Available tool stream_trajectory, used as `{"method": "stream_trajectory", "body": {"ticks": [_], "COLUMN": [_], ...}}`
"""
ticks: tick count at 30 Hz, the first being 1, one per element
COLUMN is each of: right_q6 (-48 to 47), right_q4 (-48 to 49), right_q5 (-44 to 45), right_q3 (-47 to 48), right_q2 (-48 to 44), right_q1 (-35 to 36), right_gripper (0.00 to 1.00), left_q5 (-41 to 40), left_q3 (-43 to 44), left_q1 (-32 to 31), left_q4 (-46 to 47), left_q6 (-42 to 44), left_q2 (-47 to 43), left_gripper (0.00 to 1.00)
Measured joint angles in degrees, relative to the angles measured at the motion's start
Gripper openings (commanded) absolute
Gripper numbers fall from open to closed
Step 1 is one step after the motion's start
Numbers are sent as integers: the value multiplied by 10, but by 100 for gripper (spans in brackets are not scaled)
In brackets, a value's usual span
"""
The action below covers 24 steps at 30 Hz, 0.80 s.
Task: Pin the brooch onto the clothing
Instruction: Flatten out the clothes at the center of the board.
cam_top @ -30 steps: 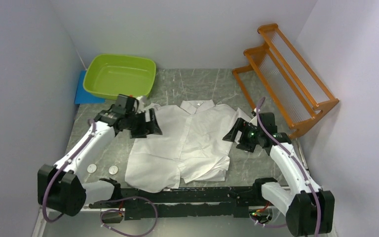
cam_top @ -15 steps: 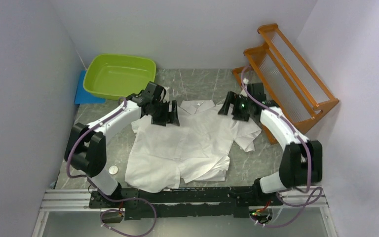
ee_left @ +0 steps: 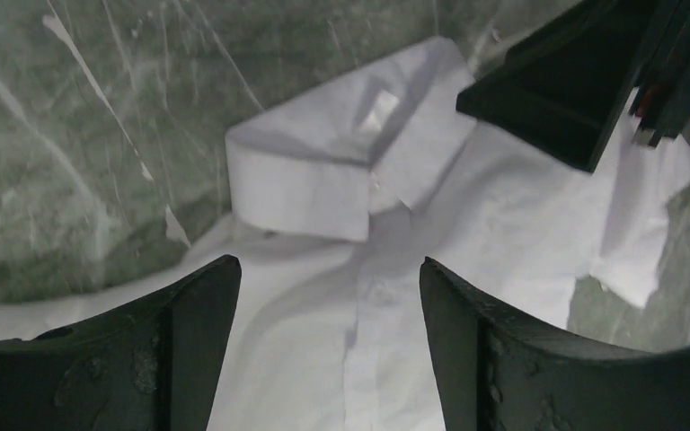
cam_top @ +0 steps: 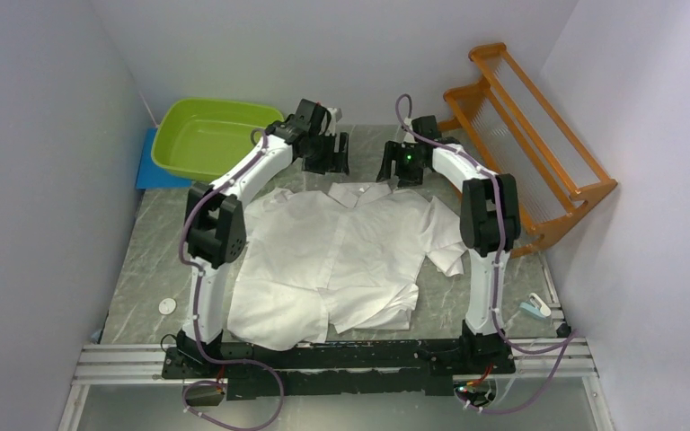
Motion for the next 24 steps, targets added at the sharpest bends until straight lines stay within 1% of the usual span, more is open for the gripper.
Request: {"method": "stream_trajectory", "body": {"ticks": [3, 6, 10, 13, 16, 19, 21, 23, 24], "right_q6": [-6, -9, -10, -7, 1, 10, 17, 22, 24], "right_q4": [-18, -29, -28, -23, -11, -2, 0, 6, 9], "right_q5": [-5, -19, -33, -47, -66, -80, -89, -97, -101], "right_q3": [28, 45, 47, 35, 21, 14, 13, 13, 13], "right_q2": [49, 72, 74, 74, 74, 74, 74, 74, 74], "right_q1": [0, 1, 0, 2, 2, 2, 3, 4, 4], "right_gripper": [73, 69, 60, 50, 42, 32, 24, 14, 9], "left_q5": [-1, 4, 12, 21, 37, 59, 77, 87, 89], "left_q3": [69, 109, 113, 113, 96, 78, 70, 67, 67], "left_q1": [6, 15, 25, 33, 38, 38, 38, 38, 38], "left_q4": [-19, -30, -36, -39, -34, -14, 1, 9, 11], "left_q6": [2, 2, 1, -1, -5, -14, -19, -24, -26], "left_q2": [64, 114, 153, 175, 178, 178, 178, 178, 178], "left_gripper": [78, 78, 74, 69, 66, 58, 50, 35, 29]}}
